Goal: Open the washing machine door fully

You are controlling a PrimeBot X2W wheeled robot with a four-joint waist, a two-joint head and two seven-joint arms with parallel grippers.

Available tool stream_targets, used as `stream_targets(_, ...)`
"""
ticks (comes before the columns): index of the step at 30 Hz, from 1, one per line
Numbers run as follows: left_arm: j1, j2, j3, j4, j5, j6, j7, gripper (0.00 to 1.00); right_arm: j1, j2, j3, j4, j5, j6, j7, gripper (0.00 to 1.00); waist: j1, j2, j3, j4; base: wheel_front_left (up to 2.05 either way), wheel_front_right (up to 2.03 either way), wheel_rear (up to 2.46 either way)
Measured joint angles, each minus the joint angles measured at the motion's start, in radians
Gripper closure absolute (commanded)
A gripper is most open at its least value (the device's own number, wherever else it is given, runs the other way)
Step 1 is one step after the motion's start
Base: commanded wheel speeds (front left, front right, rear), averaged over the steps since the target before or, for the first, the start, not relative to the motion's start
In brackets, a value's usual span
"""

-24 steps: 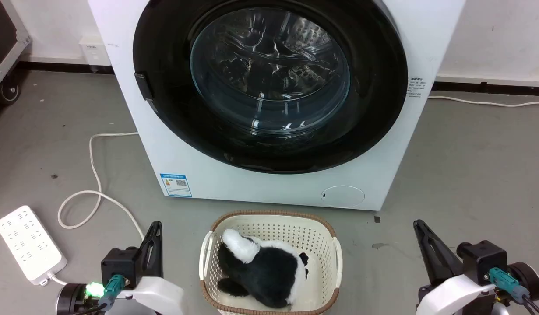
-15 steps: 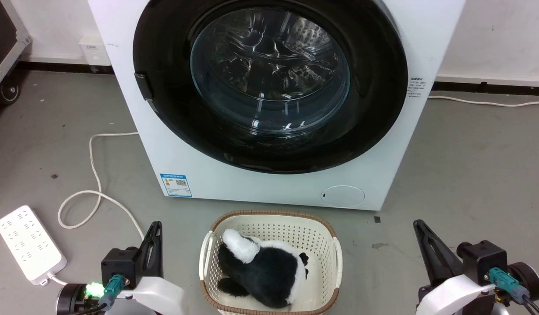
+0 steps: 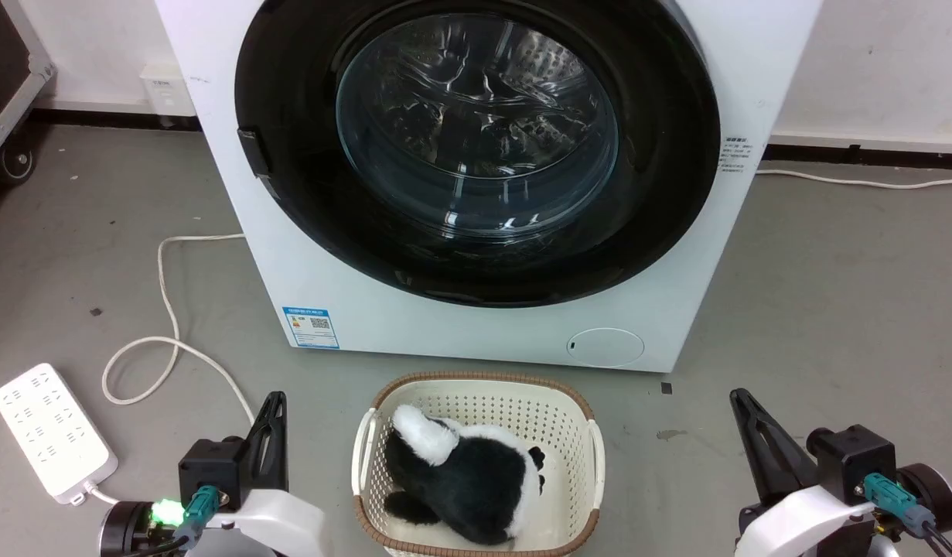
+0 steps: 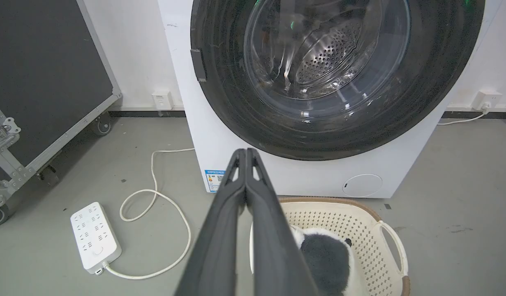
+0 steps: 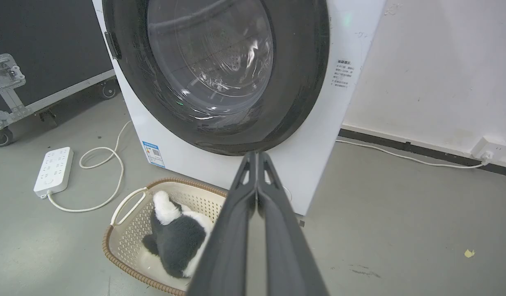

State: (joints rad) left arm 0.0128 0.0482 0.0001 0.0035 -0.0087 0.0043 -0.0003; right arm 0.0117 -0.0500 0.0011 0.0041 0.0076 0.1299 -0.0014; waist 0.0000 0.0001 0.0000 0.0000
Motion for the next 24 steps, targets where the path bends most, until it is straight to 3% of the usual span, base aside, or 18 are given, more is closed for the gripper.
stream_targets(13, 0.0, 0.0, 0.0, 0.0, 0.0, 0.0, 0.0, 1.0, 0.0, 0.0, 0.0, 0.0, 0.0, 0.0, 0.0, 1.0, 0.0, 0.0, 0.0, 0.0, 0.0, 0.0, 0.0)
stream_targets(14, 0.0, 0.0, 0.0, 0.0, 0.0, 0.0, 0.0, 0.0, 0.0, 0.0, 0.0, 0.0, 0.0, 0.0, 0.0, 0.0, 0.0, 0.0, 0.0, 0.0, 0.0, 0.0, 0.0)
stream_targets(24, 0.0, 0.0, -0.002, 0.001, -0.002, 0.002, -0.002, 0.0, 0.0, 0.0, 0.0, 0.002, 0.002, 0.0, -0.002, 0.0, 0.0, 0.0, 0.001, -0.001, 0.0, 0.0, 0.0)
